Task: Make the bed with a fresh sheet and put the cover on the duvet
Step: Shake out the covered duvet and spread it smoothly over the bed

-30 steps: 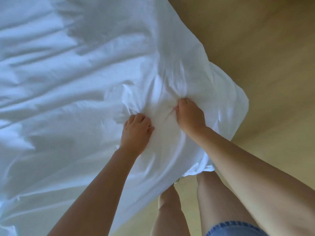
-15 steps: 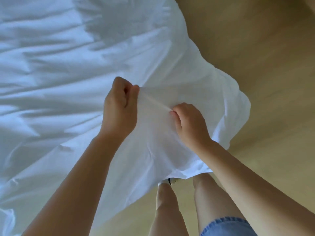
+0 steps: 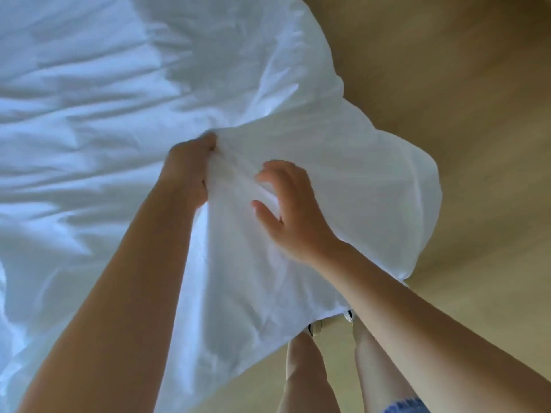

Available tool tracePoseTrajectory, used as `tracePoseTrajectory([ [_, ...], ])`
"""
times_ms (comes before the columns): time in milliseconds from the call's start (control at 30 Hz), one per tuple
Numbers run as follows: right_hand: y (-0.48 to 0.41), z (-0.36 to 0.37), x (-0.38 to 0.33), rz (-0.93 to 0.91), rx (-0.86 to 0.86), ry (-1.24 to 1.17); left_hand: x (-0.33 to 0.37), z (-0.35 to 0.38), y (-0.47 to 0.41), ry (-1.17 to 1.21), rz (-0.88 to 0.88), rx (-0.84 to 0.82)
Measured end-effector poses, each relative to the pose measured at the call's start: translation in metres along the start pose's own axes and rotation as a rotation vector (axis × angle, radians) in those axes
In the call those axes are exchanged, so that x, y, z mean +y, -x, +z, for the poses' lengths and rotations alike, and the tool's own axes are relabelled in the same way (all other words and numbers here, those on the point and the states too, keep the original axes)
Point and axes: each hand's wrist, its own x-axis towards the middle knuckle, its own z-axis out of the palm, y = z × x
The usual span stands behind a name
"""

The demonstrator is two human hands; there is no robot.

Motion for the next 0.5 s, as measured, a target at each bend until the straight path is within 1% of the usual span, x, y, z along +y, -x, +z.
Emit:
tracePoseTrajectory([
  [33, 0.004, -0.007, 0.019, 0.078, 0.031, 0.081, 0.009, -0.006, -0.008, 0.153, 0.044, 0.108],
  [67, 0.008, -0.014, 0.039, 0.177, 0.023, 0.172, 0.018, -0.017, -0.018, 0.304, 0.092, 0.180],
  [100, 0.010, -0.022, 0.057, 0.276, -0.016, 0.264, 0.026, -0.026, -0.028, 0.388, 0.128, 0.236],
  [133, 0.011, -0.027, 0.074, 0.340, -0.058, 0.343, 0.033, -0.032, -0.038, 0.378, 0.158, 0.291],
  [167, 0.011, -0.029, 0.087, 0.359, -0.089, 0.405, 0.038, -0.034, -0.048, 0.260, 0.168, 0.354],
  [233, 0.008, -0.025, 0.101, 0.318, -0.130, 0.497, 0.032, -0.022, -0.056, -0.287, 0.141, 0.446],
  [267, 0.006, -0.022, 0.103, 0.300, -0.145, 0.525, 0.026, -0.012, -0.056, -0.533, 0.171, 0.453],
  [300, 0.003, -0.020, 0.104, 0.298, -0.155, 0.539, 0.020, 0.003, -0.050, -0.724, 0.229, 0.430],
  [333, 0.002, -0.018, 0.104, 0.303, -0.154, 0.532, 0.013, 0.019, -0.041, -0.857, 0.329, 0.403],
  [400, 0.002, -0.017, 0.098, 0.317, -0.131, 0.459, -0.001, 0.050, -0.020, -1.020, 0.665, 0.337],
  [433, 0.004, -0.017, 0.091, 0.303, -0.106, 0.392, -0.008, 0.066, -0.008, -1.090, 0.819, 0.273],
  [467, 0.009, -0.018, 0.081, 0.251, -0.076, 0.314, -0.014, 0.082, 0.001, -1.160, 0.925, 0.186],
  [500, 0.015, -0.018, 0.070, 0.180, -0.070, 0.249, -0.019, 0.099, 0.009, -1.247, 0.966, 0.095],
])
